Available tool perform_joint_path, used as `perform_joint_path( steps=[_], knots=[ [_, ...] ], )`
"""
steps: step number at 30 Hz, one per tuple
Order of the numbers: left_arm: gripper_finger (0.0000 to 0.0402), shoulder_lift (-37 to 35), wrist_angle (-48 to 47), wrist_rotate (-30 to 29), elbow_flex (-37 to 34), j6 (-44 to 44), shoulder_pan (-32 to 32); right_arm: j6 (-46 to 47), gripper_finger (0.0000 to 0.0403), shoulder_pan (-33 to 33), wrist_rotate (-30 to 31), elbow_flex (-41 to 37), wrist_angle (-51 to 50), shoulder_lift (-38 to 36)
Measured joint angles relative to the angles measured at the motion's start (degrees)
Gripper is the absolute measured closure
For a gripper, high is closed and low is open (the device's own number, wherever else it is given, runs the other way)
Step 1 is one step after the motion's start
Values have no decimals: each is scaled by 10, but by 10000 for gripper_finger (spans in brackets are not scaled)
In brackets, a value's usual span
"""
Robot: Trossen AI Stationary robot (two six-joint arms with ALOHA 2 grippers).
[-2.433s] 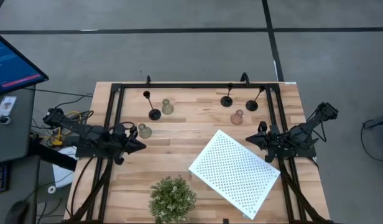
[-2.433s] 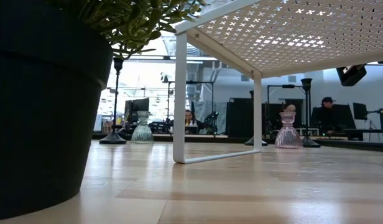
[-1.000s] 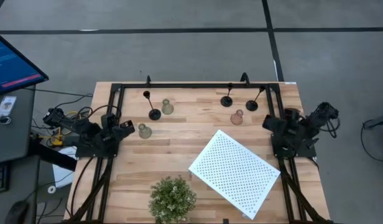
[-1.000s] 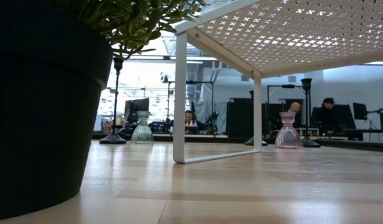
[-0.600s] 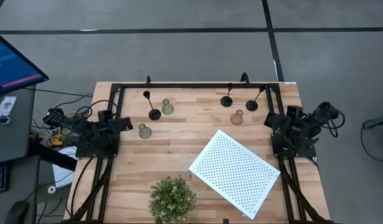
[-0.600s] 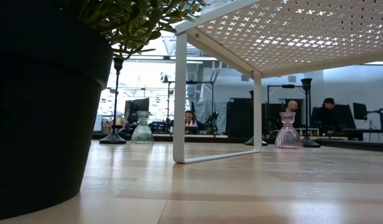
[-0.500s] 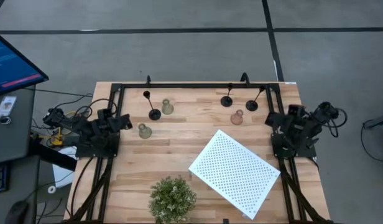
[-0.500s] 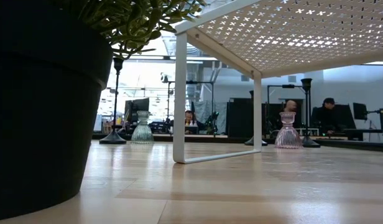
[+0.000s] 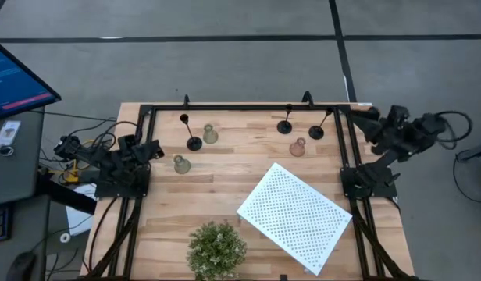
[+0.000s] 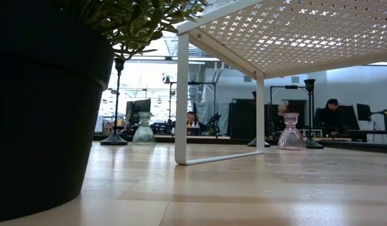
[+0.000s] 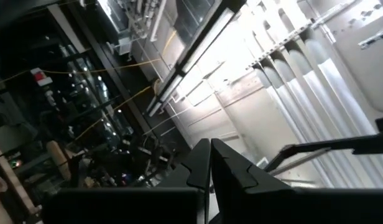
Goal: Pick & Place candle stick holders
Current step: Put the pink glass candle holder on the shelf
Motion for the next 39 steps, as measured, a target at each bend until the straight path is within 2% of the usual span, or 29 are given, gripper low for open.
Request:
perform_joint_path(
  steps=[5,8,12,16,22,25,28,33,35,38,39],
  knots=[
    [382,0,17,18,0,0,0,-83,143,0,138,129,-131,97],
    [369,0,26,11,1,0,0,-98,136,0,182,196,-188,138],
    [354,0,26,-32,24,9,0,-100,135,0,192,251,-220,168],
    [357,15,28,-53,78,51,0,-100,135,0,188,261,-258,175],
    [393,122,15,-48,230,211,0,-91,135,0,185,261,-322,174],
    [396,187,-22,-57,323,289,0,-89,135,0,175,261,-335,174],
    [396,246,-84,-128,421,352,0,-93,135,0,169,261,-336,170],
    [391,330,-213,-374,571,529,-3,-93,135,0,168,260,-337,164],
    [380,362,-225,-467,612,616,-4,-82,135,0,162,261,-339,159],
    [352,401,-226,-537,650,739,-4,-80,135,0,151,261,-342,152],
    [339,409,-227,-543,656,761,-4,-80,135,0,149,261,-342,151]
  ],
)
